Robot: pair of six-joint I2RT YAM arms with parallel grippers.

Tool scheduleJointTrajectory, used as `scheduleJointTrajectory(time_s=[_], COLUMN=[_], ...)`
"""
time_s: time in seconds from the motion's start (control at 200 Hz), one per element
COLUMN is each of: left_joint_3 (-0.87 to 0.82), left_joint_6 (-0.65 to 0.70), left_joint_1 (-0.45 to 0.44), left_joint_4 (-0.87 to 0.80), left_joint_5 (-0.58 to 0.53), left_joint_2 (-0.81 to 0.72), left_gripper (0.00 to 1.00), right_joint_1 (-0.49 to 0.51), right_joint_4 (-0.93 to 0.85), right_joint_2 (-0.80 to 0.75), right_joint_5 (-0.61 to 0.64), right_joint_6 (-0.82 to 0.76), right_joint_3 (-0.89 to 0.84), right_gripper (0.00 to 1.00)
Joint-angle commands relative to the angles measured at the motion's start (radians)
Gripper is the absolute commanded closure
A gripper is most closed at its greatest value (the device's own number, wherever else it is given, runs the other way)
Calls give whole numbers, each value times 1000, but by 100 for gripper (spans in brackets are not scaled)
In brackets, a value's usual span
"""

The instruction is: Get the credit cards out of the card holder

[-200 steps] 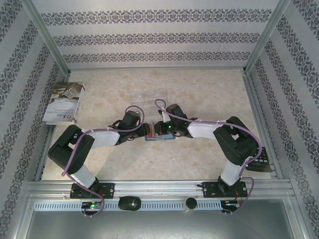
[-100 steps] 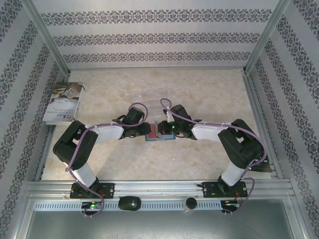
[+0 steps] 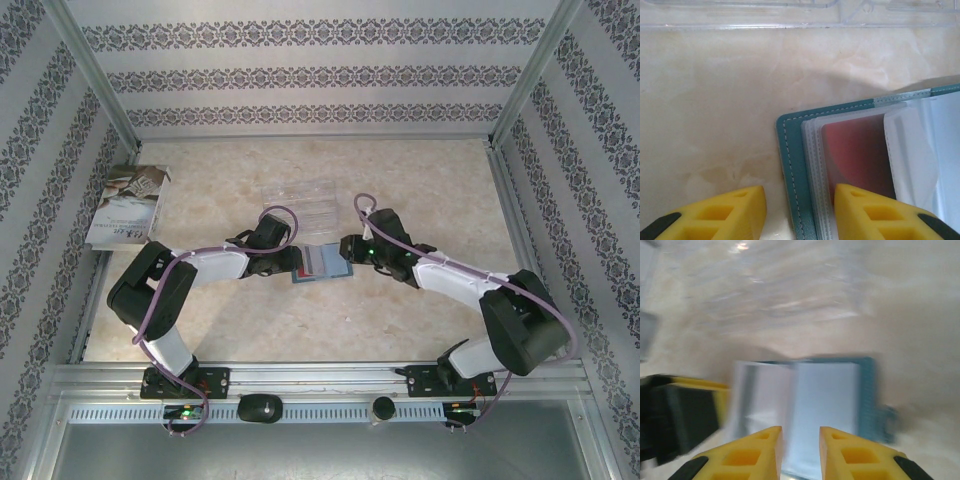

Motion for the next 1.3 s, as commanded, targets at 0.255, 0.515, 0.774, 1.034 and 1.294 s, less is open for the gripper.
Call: scheduleJointTrajectory(time_s=[0.255,0.515,0.774,1.034,1.294], left_joint_3=[-26,36,100,157,203], left_joint_6=[27,29,29,33,24], left_joint_1=[-20,-54,-98,-128,-131], left_joint_4=[-20,-68,-115,-152,-158], left_joint_5=[38,50,32,39,75], left_joint_2=[74,25,19,34,65], left_gripper=[55,51,50,50,49], right_joint_1=[102,-20,-84,-87,-52], right_joint_4=[-76,-132,-126,-120,-99], right_joint_2=[110,23,36,117,177], right_joint_5=[-57,114,229,259,166], right_joint_6=[-100,-77,-43,-50,-52], right_joint_3=[137,10,-66,-59,-41], right_gripper=[67,68,72,79,81])
